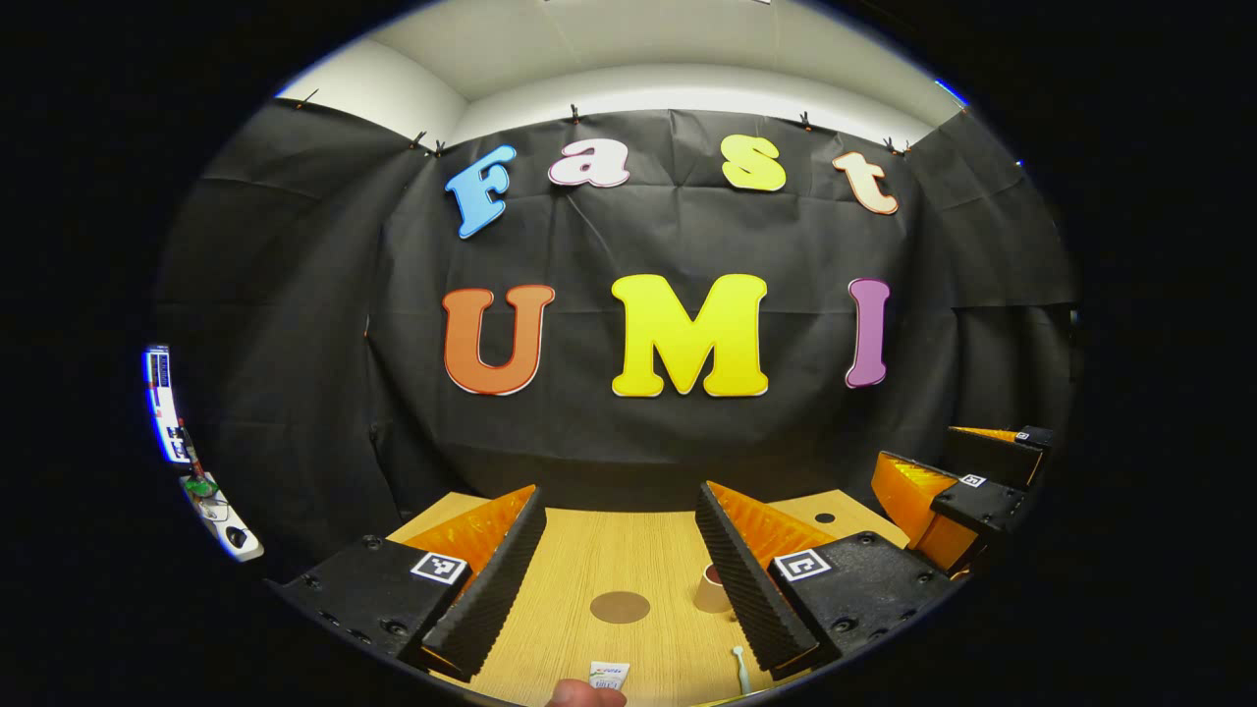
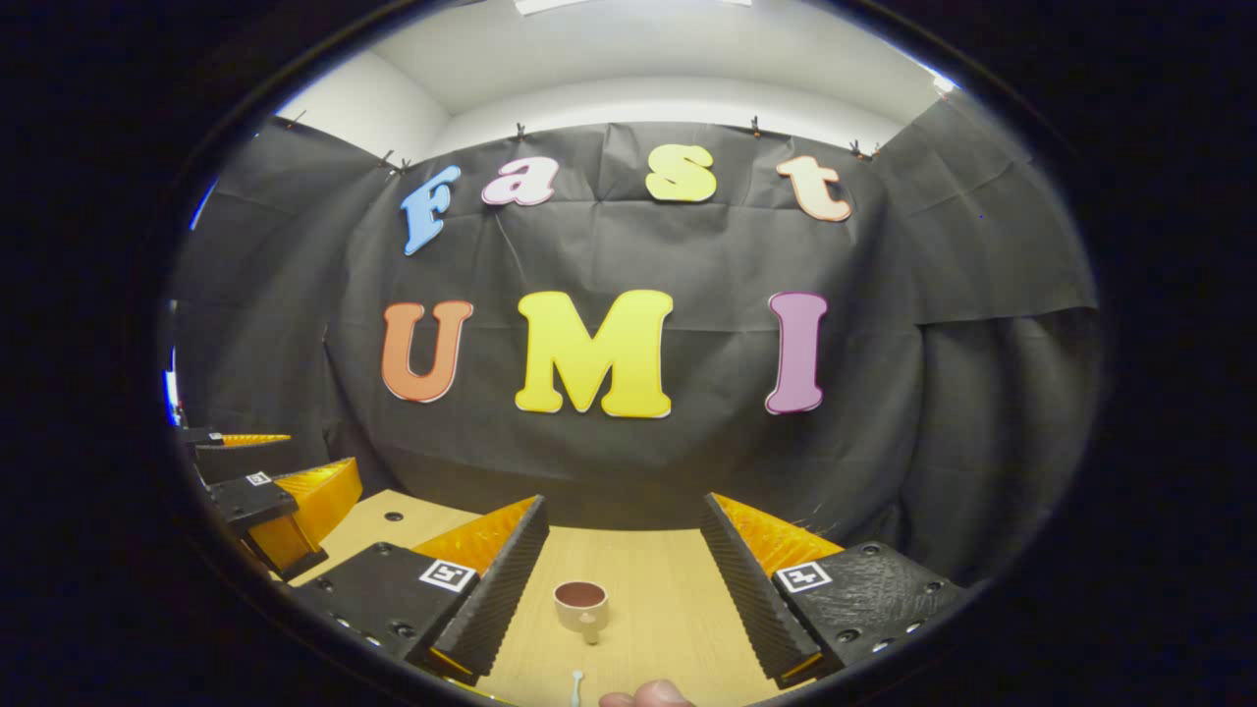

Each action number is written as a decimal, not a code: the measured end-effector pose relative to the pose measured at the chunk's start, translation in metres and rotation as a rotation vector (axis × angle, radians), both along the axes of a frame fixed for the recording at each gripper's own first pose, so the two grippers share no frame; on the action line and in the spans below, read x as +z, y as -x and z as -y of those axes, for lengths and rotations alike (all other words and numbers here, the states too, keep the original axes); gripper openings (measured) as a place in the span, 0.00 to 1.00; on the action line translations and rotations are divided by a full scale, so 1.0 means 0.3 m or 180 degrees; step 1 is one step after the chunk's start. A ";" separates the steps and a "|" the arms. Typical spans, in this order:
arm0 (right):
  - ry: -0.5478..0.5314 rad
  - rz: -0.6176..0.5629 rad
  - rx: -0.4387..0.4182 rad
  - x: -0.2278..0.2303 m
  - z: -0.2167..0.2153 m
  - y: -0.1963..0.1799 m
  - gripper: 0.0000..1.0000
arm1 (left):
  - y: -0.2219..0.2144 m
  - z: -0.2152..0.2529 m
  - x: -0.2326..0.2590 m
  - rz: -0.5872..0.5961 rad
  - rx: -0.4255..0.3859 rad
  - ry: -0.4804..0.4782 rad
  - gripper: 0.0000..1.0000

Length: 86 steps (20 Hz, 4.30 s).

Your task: Put the toothbrush and toothpaste on the desktop into the cup, then pick up the cup and place it on the coaster on the desktop.

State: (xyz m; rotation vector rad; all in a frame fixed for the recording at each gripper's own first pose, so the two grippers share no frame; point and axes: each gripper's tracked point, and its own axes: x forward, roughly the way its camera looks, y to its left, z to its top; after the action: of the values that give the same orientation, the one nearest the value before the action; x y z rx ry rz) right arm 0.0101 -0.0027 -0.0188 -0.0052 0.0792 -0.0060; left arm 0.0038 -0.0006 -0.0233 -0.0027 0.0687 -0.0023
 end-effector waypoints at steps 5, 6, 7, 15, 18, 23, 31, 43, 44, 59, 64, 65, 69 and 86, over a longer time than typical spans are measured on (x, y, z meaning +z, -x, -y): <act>0.0046 -0.0498 0.0168 -0.156 -0.015 0.001 0.95 | -0.002 0.008 -0.117 -0.0288 -0.0118 0.0030 0.97; 0.0061 -0.0618 0.0190 -0.193 -0.013 0.006 0.95 | 0.003 0.002 -0.158 -0.0396 -0.0123 -0.0002 0.97; 0.0046 -0.0745 0.0204 -0.238 -0.013 0.010 0.95 | 0.010 -0.005 -0.203 -0.0514 -0.0120 -0.0012 0.97; 0.0147 -0.1659 0.0389 -0.561 -0.066 0.114 0.98 | 0.171 0.011 -0.535 -0.1514 -0.0219 0.0046 0.98; 0.0127 -0.2000 0.0369 -0.671 -0.069 0.155 0.98 | 0.226 0.007 -0.646 -0.1832 -0.0236 0.0086 0.98; 0.0203 -0.2501 0.0364 -0.835 -0.087 0.198 0.95 | 0.298 -0.002 -0.779 -0.2320 -0.0274 0.0113 0.99; 0.0109 -0.3008 0.0269 -0.999 -0.124 0.210 0.95 | 0.335 -0.016 -0.946 -0.2711 -0.0419 0.0027 0.99; -0.0018 -0.3424 0.0191 -1.132 -0.175 0.192 0.79 | 0.359 -0.034 -1.036 -0.2987 -0.0466 0.0036 0.99; -0.0029 -0.3443 0.0184 -1.140 -0.177 0.184 0.78 | 0.368 -0.043 -1.028 -0.2994 -0.0463 0.0039 0.99; -0.0186 -0.3713 0.0087 -1.204 -0.157 0.201 0.03 | 0.398 -0.079 -1.051 -0.3075 -0.0466 0.0082 0.99; -0.0231 -0.3672 0.0157 -1.171 -0.151 0.201 0.00 | 0.371 -0.075 -1.096 -0.3010 -0.0377 0.0053 0.99; -0.0229 -0.3643 0.0184 -1.158 -0.153 0.204 0.00 | 0.370 -0.070 -1.098 -0.2981 -0.0375 0.0051 0.99; -0.0207 -0.3579 0.0232 -1.129 -0.141 0.231 0.00 | 0.397 -0.084 -1.110 -0.2961 -0.0369 0.0022 0.92; -0.0271 -0.3305 0.0206 -0.999 -0.093 0.226 0.00 | 0.242 -0.105 -1.095 -0.2915 -0.0414 -0.0050 0.43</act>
State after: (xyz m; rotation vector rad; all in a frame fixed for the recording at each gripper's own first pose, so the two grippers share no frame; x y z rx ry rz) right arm -0.0576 0.0252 -0.3184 0.0752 1.1173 0.0658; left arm -0.0689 0.0310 -0.3517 0.0167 0.9845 -0.1311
